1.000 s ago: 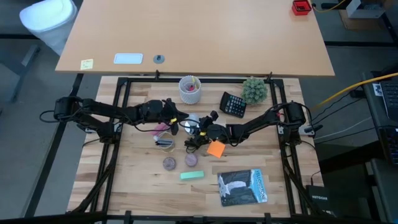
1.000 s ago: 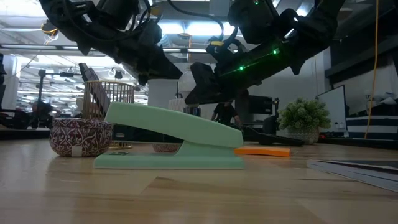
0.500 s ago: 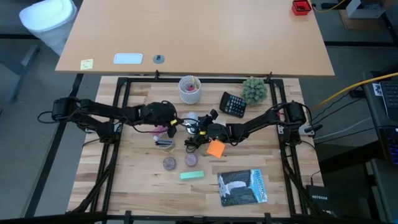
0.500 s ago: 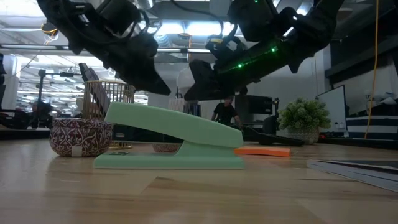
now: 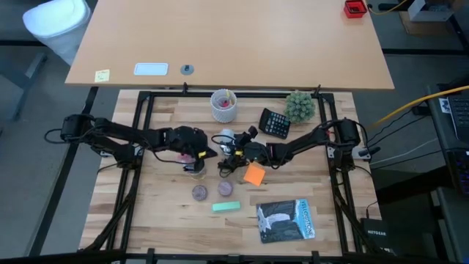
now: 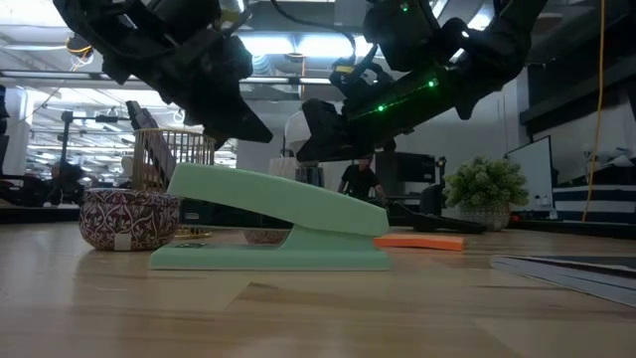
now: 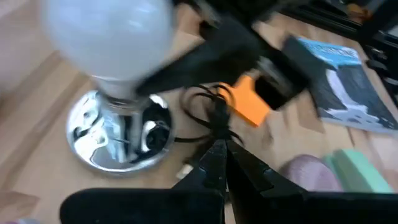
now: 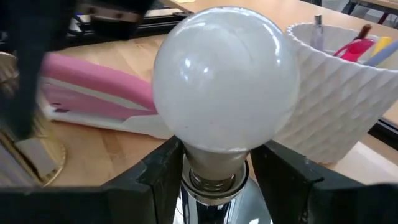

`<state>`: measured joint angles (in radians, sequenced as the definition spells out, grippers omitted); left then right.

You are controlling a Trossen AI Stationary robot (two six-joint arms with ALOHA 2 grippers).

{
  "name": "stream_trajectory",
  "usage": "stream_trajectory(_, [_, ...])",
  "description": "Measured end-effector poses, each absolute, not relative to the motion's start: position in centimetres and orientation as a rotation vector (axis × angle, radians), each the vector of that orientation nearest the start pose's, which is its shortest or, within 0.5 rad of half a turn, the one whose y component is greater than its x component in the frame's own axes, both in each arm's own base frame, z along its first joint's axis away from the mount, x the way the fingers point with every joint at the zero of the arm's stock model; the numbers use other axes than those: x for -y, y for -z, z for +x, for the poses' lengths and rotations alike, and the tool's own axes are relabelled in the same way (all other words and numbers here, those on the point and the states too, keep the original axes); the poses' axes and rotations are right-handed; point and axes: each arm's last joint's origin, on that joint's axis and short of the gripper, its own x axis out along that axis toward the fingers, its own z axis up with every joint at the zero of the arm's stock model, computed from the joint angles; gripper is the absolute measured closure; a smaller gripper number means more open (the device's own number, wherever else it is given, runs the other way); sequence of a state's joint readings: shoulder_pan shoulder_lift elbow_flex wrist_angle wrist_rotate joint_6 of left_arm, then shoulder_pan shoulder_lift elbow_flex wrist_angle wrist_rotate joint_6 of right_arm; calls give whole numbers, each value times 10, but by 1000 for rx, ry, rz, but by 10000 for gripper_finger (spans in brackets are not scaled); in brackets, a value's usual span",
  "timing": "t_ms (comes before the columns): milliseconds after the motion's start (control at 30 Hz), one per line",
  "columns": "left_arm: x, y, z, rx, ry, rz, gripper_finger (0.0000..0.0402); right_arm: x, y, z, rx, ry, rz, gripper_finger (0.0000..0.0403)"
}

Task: Screw lightbulb
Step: Remove the white lightbulb from the silver lamp

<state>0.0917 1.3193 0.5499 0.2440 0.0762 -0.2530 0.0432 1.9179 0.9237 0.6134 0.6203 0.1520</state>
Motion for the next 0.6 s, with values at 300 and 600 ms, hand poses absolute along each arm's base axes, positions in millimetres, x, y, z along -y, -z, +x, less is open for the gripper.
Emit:
stream_trajectory(300, [-3,-184,256,-519,-8,-265,400,19,-146,379,-311,650,35,214])
stream_trajectory(600, [-7,-199,263,-357,19,-140,400,31,-147,378,-285,680,83,214])
